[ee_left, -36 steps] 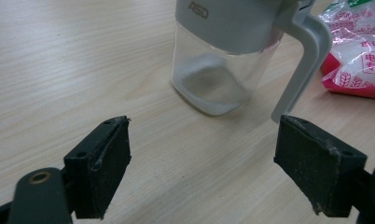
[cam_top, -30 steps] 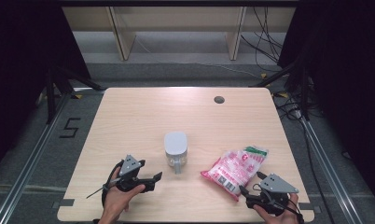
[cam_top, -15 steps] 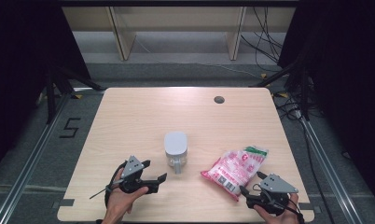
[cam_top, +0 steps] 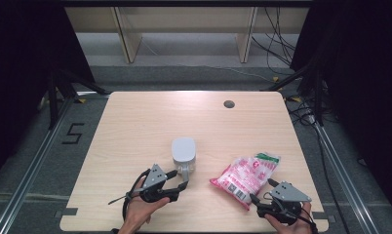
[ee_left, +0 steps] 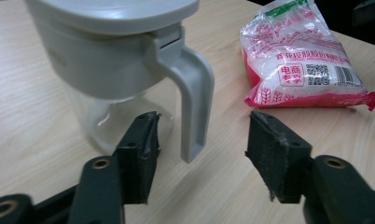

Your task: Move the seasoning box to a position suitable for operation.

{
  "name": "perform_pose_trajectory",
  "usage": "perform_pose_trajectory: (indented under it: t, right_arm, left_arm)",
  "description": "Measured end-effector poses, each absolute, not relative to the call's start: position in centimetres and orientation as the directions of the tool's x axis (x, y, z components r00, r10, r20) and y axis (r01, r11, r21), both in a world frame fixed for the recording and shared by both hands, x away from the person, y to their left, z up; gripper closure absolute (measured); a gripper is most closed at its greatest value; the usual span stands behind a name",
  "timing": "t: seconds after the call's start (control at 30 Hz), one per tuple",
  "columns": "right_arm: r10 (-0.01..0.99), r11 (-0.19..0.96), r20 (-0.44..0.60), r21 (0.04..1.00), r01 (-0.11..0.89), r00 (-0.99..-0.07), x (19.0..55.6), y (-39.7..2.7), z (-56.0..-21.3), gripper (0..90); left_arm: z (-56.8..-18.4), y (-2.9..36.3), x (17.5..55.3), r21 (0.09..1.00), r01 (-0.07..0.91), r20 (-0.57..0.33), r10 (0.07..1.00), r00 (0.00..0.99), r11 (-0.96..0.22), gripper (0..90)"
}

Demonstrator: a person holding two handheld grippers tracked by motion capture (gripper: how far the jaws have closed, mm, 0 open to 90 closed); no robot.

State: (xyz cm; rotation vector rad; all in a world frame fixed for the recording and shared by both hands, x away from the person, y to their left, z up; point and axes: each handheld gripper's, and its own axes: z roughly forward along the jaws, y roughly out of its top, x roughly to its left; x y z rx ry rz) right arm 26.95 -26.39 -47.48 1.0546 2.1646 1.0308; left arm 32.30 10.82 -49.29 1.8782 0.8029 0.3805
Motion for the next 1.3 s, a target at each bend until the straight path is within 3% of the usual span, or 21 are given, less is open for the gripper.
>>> perform_pose_trajectory:
  t: [0.07, 0.17, 0.5, 1.3]
  right_arm:
    - [0.813, 0.415, -0.124, 0.809, 0.417, -0.569, 26.9, -26.4, -47.5, 22.8]
    - [0.814, 0.413, -0.122, 0.810, 0.417, -0.569, 27.0, -26.4, -47.5, 22.8]
    - [0.809, 0.423, -0.146, 0.817, 0.391, -0.569, 27.1, -26.4, -47.5, 23.2]
    - [0.806, 0.419, -0.124, 0.810, 0.411, -0.578, 27.0, -26.4, -47.6, 23.2]
  left_arm:
    - [-49.3, 10.2, 32.9, 0.892, 0.320, -0.026, 0.669, 0.743, -0.321, 47.0]
    - [-49.6, 9.5, 33.0, 0.897, 0.325, -0.042, 0.676, 0.736, -0.298, 47.1]
    - [-50.2, 9.5, 33.7, 0.911, 0.320, -0.052, 0.700, 0.712, -0.258, 71.1]
    - [-49.8, 12.6, 34.3, 0.897, 0.329, -0.008, 0.733, 0.680, -0.295, 68.3]
